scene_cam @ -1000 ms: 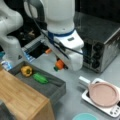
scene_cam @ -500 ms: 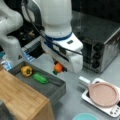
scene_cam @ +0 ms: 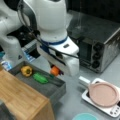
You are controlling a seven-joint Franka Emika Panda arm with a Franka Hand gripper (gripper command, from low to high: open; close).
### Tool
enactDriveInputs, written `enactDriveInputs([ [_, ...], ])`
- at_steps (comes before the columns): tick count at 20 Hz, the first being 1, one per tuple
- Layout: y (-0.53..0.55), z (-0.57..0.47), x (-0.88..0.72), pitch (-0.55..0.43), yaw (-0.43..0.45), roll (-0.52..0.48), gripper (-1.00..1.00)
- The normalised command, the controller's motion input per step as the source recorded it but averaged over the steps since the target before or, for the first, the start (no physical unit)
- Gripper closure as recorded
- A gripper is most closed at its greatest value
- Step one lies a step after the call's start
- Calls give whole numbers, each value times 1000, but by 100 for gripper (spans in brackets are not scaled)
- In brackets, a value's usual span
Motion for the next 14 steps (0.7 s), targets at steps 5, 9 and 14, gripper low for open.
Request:
enactDriveInputs([
  [5,-88,-208,-512,-321,44,117,100],
  [9,-18,-272,-464,-357,20,90,100],
  [14,33,-289,-363,-327,40,99,100],
])
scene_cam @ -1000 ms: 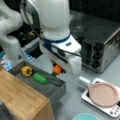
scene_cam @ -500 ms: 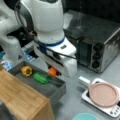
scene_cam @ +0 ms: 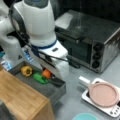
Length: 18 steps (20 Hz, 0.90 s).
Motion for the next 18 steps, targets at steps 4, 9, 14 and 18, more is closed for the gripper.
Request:
enactDriveInputs([
  [4,40,-218,-290,-284,25,97,100],
  [9,0,-185,-213,-279,4,93,100],
  [14,-47,-224,-176,-261,-18,93,100],
  [18,-77,-195,-116,-231,-59,101,100],
])
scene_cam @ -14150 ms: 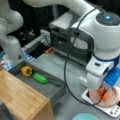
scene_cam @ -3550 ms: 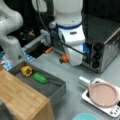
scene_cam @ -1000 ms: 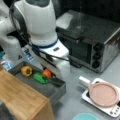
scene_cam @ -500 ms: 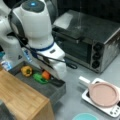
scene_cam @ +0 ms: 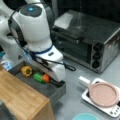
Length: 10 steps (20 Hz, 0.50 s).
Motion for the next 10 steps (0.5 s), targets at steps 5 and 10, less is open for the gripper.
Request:
enactDriveInputs([
  [5,-70,-124,-44,-195,-64,107,100],
  [10,-29,-44,2,-140,-51,107,-100],
])
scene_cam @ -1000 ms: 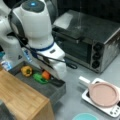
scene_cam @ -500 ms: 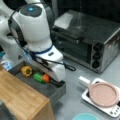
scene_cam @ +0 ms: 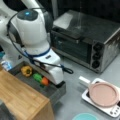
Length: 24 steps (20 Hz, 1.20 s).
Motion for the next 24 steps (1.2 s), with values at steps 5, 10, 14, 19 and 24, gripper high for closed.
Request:
enactDriveInputs([
  [5,0,7,27,-89,-52,114,-100],
  [10,3,39,94,-71,-57,107,-100],
  [14,-14,63,144,-48,-57,106,-100],
  [19,-23,82,175,0,-73,115,-100],
  [24,-30,100,209,39,-122,121,-100],
])
